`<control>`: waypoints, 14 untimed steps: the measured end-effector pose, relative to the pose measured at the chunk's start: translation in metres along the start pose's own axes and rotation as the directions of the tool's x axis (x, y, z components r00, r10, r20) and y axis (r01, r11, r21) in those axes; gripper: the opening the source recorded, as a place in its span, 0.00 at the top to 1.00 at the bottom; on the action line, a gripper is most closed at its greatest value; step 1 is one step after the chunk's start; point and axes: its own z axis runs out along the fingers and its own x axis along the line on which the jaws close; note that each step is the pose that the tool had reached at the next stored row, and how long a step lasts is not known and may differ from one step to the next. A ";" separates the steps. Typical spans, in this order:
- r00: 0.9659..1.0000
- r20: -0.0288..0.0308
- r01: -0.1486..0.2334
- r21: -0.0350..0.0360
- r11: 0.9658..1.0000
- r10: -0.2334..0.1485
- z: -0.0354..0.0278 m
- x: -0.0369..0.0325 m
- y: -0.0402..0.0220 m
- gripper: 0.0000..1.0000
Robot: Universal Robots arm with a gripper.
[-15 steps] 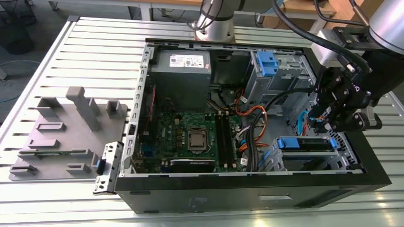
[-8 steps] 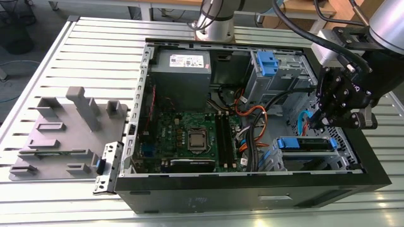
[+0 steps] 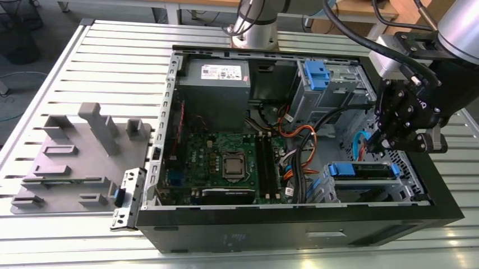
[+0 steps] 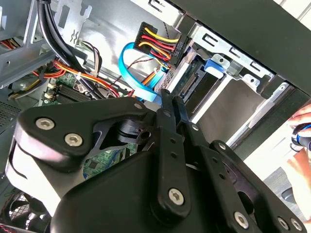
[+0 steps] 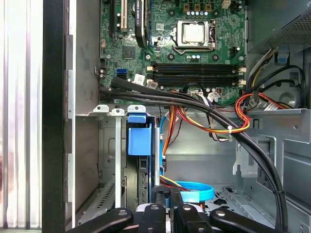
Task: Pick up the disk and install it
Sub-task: 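Insert the first disk wire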
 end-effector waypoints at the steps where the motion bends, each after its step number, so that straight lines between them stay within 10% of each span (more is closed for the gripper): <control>1: 1.000 0.000 0.000 0.000 1.000 0.000 0.0000 0.0000 0.0000 0.84; 14: 1.000 0.000 0.001 0.000 1.000 -0.001 0.0019 0.0058 0.0004 0.84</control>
